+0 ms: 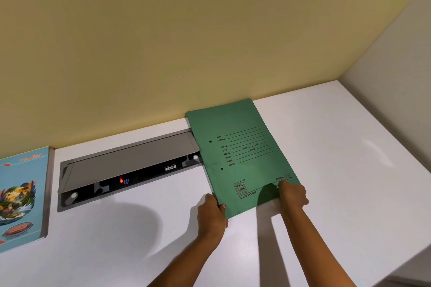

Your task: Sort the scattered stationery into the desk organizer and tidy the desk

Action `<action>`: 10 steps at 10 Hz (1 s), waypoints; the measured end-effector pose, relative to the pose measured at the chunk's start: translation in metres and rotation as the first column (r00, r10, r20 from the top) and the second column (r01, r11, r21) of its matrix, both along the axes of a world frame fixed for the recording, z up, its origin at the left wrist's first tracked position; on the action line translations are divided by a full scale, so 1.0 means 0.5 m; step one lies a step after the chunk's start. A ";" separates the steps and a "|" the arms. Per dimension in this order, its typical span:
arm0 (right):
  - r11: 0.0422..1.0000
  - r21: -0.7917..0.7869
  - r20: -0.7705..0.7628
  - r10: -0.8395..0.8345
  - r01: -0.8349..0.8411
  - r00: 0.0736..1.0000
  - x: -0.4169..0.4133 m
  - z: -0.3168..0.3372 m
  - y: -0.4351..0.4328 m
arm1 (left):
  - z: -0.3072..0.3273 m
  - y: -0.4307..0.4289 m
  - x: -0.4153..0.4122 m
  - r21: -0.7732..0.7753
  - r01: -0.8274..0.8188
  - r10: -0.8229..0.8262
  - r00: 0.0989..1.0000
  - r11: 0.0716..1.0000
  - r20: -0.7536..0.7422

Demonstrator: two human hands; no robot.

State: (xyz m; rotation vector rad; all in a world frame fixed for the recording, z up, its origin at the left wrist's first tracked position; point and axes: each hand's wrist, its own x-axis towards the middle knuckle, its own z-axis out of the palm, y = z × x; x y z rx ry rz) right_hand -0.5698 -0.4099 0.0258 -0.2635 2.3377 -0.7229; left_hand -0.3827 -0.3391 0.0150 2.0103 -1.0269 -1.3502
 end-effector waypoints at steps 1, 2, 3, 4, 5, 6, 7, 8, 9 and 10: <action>1.000 -0.009 0.015 -0.028 0.028 0.999 0.010 -0.003 0.006 | -0.006 0.003 0.005 -0.069 0.081 -0.073 0.991 0.994 0.115; 0.999 -0.025 -0.002 -0.021 0.021 1.000 0.013 0.001 0.013 | -0.002 0.000 0.015 -0.138 0.155 -0.117 0.961 0.978 0.250; 0.999 -0.038 -0.029 0.028 -0.029 0.999 0.000 -0.001 0.020 | 0.001 -0.005 0.018 -0.152 0.217 -0.156 0.929 0.964 0.335; 0.995 -0.052 -0.052 0.080 -0.083 0.995 -0.012 0.004 0.030 | 0.003 -0.006 0.018 -0.143 0.283 -0.198 0.880 0.948 0.431; 0.994 -0.051 -0.051 0.093 -0.096 0.994 -0.003 0.015 0.045 | 0.009 0.000 0.018 -0.137 0.305 -0.210 0.858 0.942 0.469; 0.969 -0.120 -0.219 0.186 -0.216 0.958 0.021 0.027 0.068 | 0.019 0.009 0.025 -0.140 0.298 -0.195 0.848 0.944 0.493; 0.900 -0.161 -0.421 0.310 -0.406 0.853 0.045 0.030 0.090 | 0.027 0.022 0.047 -0.166 0.305 -0.175 0.828 0.938 0.533; 0.799 -0.174 -0.502 0.431 -0.576 0.750 0.068 0.029 0.115 | 0.033 0.046 0.078 -0.196 0.317 -0.155 0.807 0.928 0.570; 0.682 -0.208 -0.552 0.510 -0.701 0.660 0.098 0.024 0.145 | 0.031 0.083 0.110 -0.211 0.297 -0.119 0.795 0.931 0.594; 0.576 -0.193 -0.600 0.571 -0.794 0.561 0.132 0.007 0.177 | 0.033 0.125 0.135 -0.211 0.264 -0.088 0.795 0.941 0.601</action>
